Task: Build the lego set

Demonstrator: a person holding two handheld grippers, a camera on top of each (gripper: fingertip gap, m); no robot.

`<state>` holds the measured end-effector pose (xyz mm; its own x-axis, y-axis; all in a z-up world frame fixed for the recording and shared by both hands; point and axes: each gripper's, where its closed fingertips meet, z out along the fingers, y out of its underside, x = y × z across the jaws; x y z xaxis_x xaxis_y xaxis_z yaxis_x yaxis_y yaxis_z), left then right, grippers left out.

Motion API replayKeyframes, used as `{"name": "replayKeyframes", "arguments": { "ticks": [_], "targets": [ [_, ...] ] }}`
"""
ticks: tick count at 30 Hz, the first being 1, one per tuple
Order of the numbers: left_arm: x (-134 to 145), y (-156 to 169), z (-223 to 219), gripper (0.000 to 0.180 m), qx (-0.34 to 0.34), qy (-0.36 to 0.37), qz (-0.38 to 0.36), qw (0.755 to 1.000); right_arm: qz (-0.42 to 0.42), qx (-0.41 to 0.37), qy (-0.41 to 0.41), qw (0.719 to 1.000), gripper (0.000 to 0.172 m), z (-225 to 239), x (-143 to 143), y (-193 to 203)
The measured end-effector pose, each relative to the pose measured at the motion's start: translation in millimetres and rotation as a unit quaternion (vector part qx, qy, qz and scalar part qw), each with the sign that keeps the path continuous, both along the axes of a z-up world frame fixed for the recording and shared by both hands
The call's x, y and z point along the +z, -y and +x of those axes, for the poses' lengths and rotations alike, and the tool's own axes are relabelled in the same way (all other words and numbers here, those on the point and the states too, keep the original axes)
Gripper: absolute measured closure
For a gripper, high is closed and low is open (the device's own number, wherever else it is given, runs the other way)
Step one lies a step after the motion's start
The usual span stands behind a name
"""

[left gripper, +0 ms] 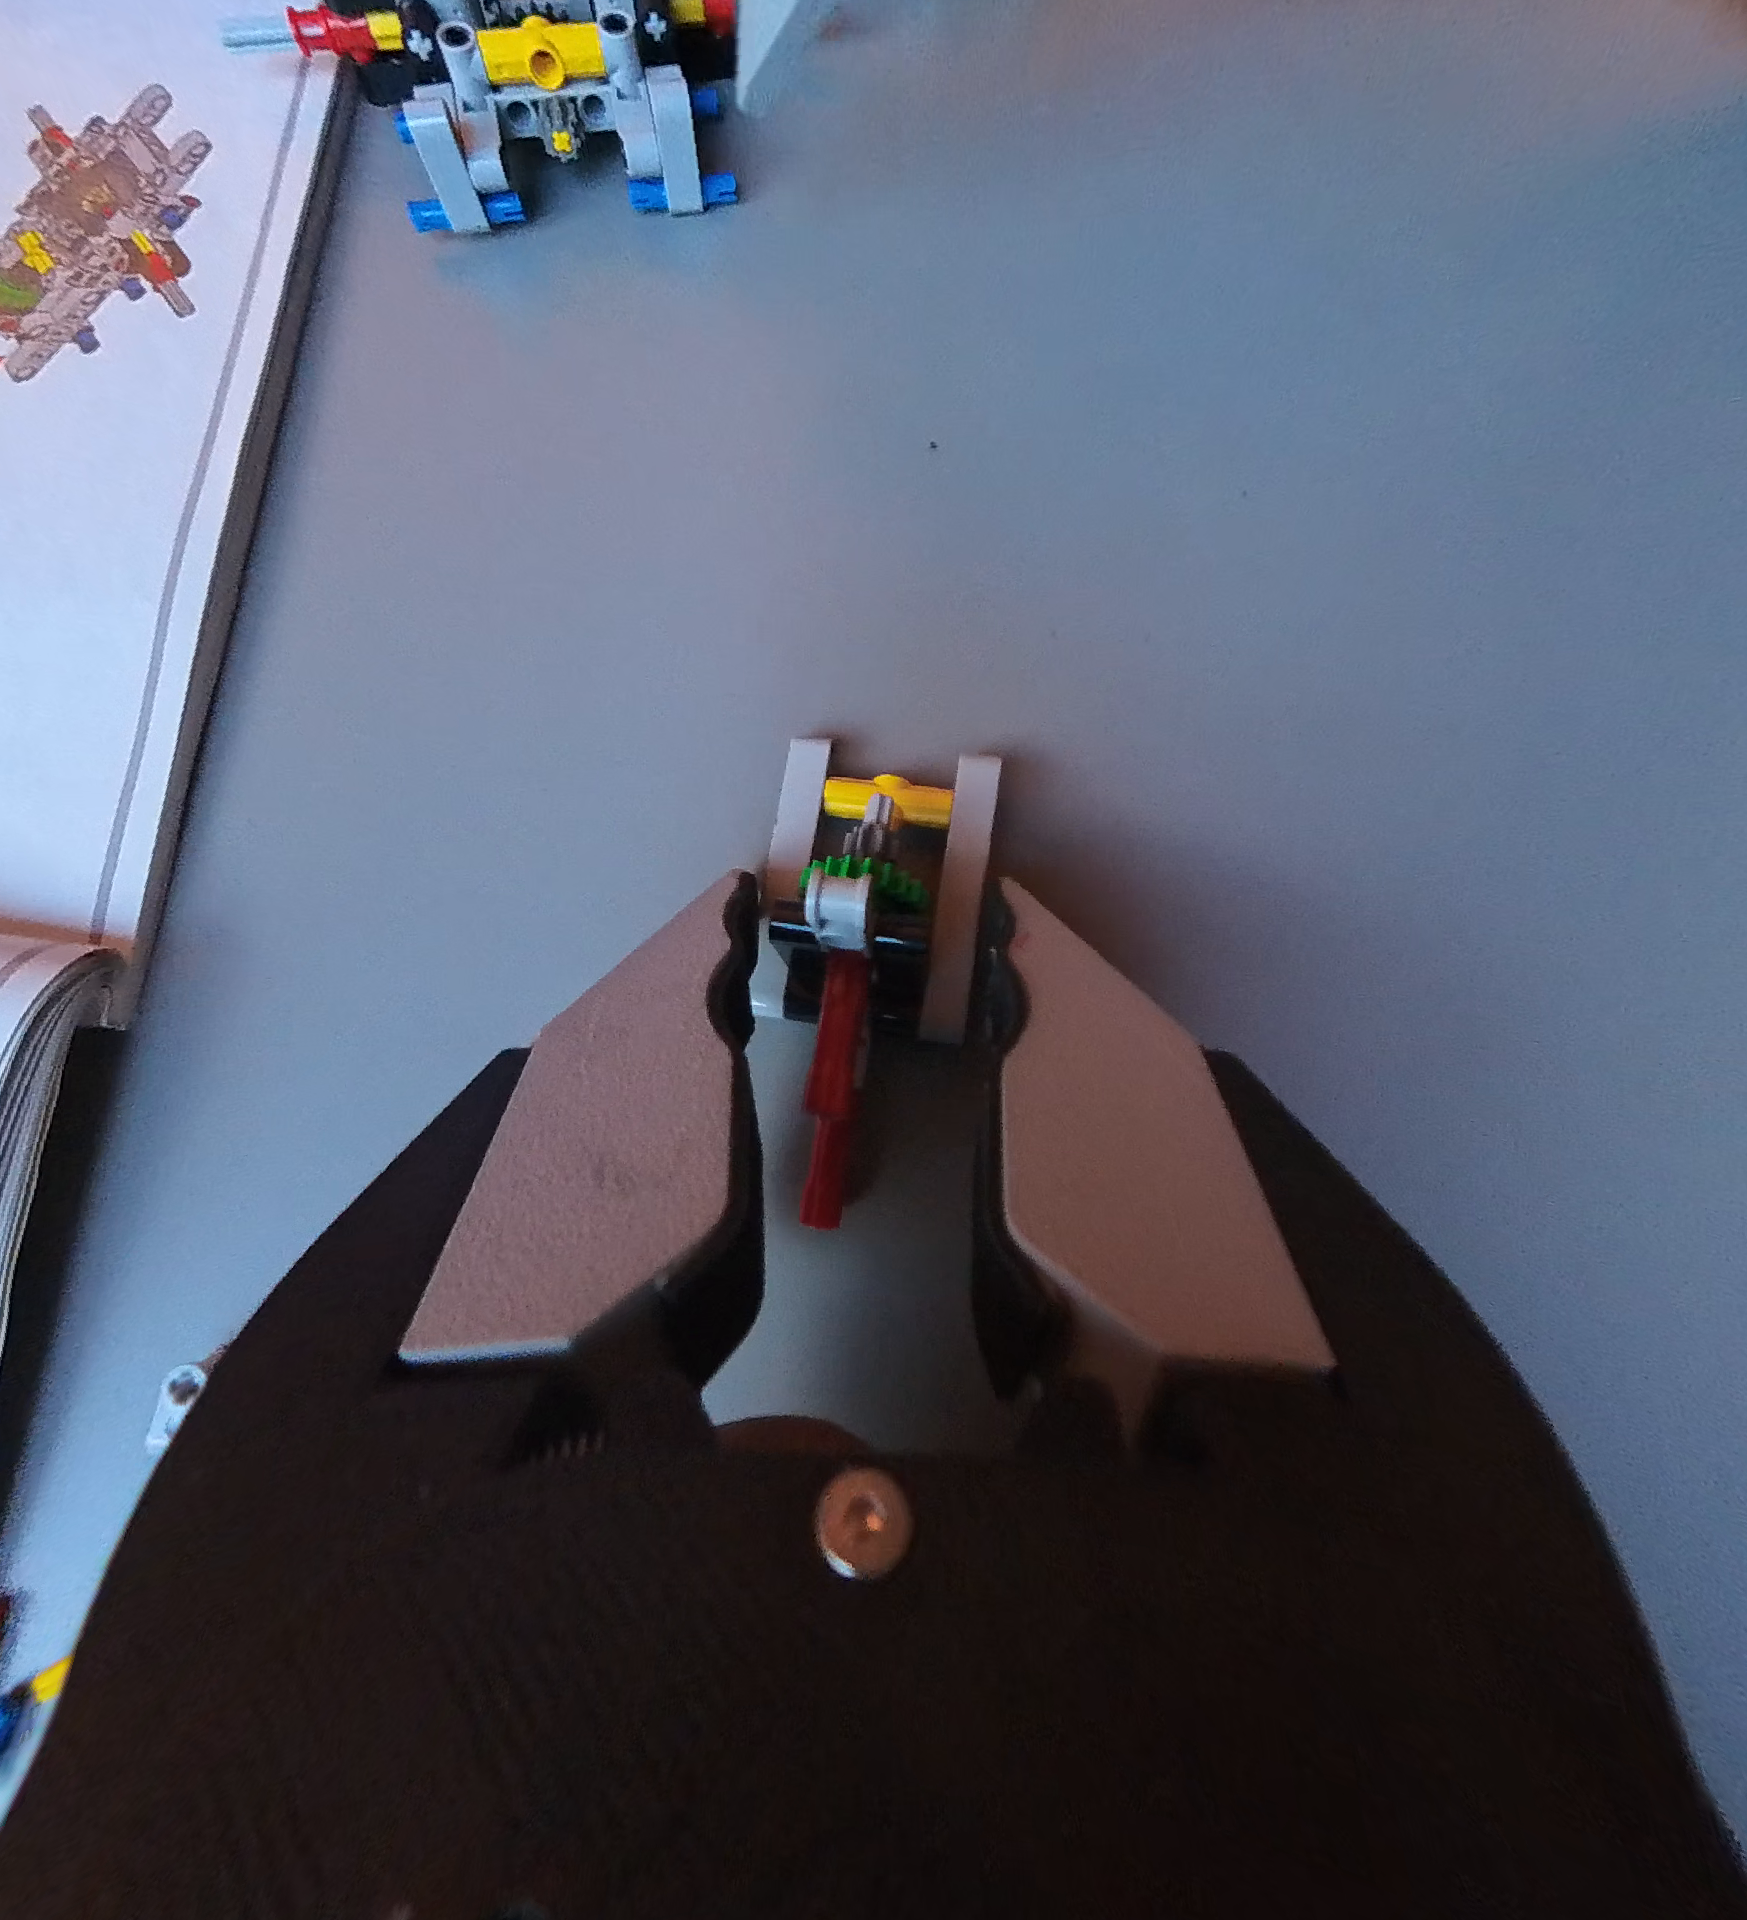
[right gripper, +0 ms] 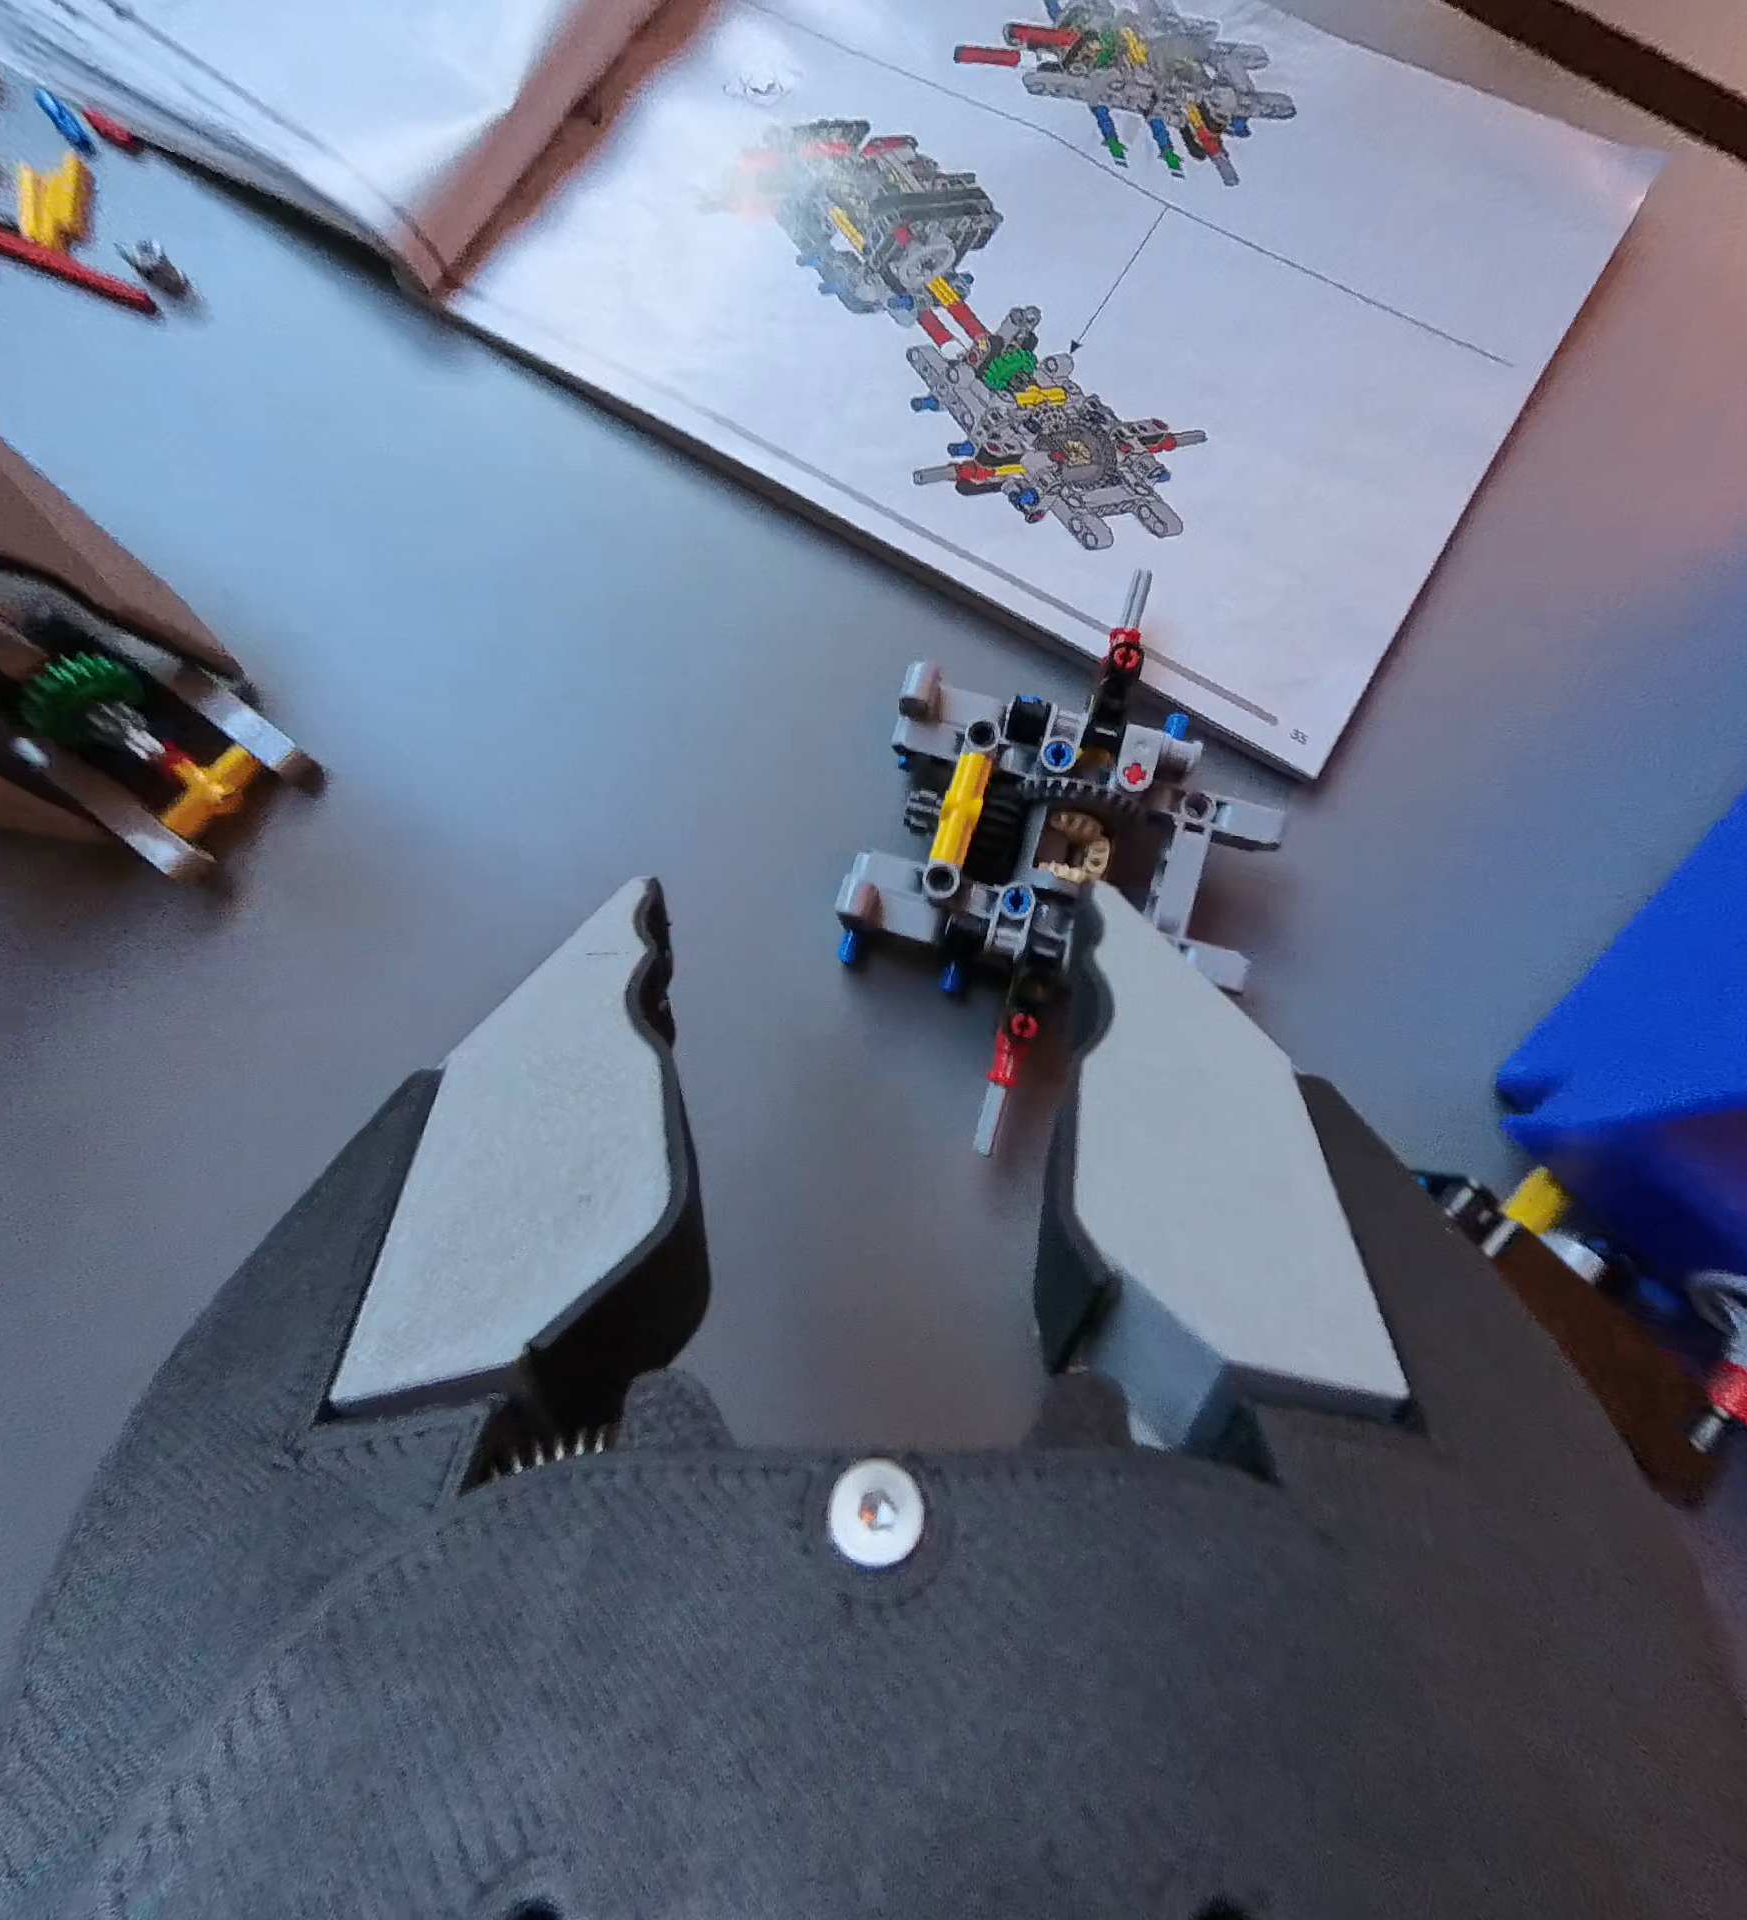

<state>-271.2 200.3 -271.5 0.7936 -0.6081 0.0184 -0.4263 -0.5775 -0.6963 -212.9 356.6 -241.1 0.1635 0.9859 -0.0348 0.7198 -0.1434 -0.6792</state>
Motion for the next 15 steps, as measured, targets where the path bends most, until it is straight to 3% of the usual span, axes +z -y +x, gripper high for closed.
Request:
{"name": "replayKeyframes", "arguments": {
  "ticks": [4,15],
  "targets": [
    [0,0,0,0.141,0.004,0.013,0.004,1.000,-0.013,-0.025,-0.002,1.000,0.085,-7,-3,-14],
    [-2,4,3,0.141,-0.002,-0.003,0.004,1.000,0.024,-0.027,0.027,0.999,0.087,-9,-14,-27]
  ]
}}
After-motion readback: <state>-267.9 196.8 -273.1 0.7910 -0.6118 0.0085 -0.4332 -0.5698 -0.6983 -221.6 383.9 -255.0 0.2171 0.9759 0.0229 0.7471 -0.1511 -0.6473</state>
